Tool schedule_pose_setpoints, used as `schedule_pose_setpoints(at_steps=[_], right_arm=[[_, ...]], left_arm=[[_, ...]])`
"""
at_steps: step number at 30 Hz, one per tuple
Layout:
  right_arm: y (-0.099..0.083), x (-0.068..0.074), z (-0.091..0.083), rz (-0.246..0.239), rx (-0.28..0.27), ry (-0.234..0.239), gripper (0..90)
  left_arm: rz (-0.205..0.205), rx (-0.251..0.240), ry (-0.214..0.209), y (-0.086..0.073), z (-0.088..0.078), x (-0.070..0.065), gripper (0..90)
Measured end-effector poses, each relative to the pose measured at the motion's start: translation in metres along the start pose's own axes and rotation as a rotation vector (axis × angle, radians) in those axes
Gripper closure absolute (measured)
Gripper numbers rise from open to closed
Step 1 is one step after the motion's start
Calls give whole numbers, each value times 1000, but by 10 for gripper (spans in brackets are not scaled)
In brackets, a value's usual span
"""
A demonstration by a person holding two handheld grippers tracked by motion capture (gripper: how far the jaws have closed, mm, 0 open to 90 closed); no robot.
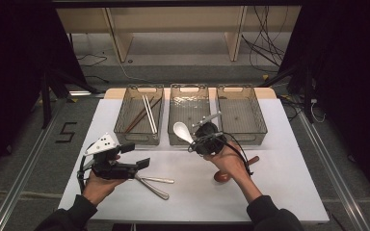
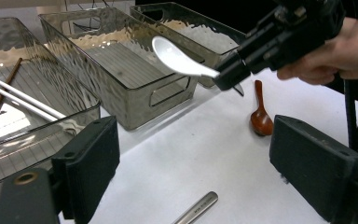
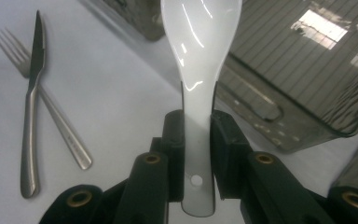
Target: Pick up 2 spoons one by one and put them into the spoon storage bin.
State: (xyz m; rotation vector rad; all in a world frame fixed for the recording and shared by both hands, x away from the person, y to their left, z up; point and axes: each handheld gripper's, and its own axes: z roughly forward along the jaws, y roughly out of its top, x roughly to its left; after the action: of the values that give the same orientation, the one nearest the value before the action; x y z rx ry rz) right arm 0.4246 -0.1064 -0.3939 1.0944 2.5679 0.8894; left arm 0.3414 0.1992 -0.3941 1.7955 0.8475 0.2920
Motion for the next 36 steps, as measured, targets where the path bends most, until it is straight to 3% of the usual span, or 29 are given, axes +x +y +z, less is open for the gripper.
schedule_pose_setpoints(at_steps=[11,27,31,33,36], right_arm=[[21,-16,-1,44,-23,-24,772],[56,-28,22,80,0,-55,772],[61,-29,25,78,2,-68,798],[63,-29,27,79,-2,-78,859],[68,-35,36,81,51,-90,862]], left_arm=[[0,-3,-4,0,0,0,156],[-3,8,-4,-1,1,3,156],[-4,17,0,-1,2,4,156],[-7,19,-1,-1,2,4,156],[-10,20,-4,-1,3,3,156]])
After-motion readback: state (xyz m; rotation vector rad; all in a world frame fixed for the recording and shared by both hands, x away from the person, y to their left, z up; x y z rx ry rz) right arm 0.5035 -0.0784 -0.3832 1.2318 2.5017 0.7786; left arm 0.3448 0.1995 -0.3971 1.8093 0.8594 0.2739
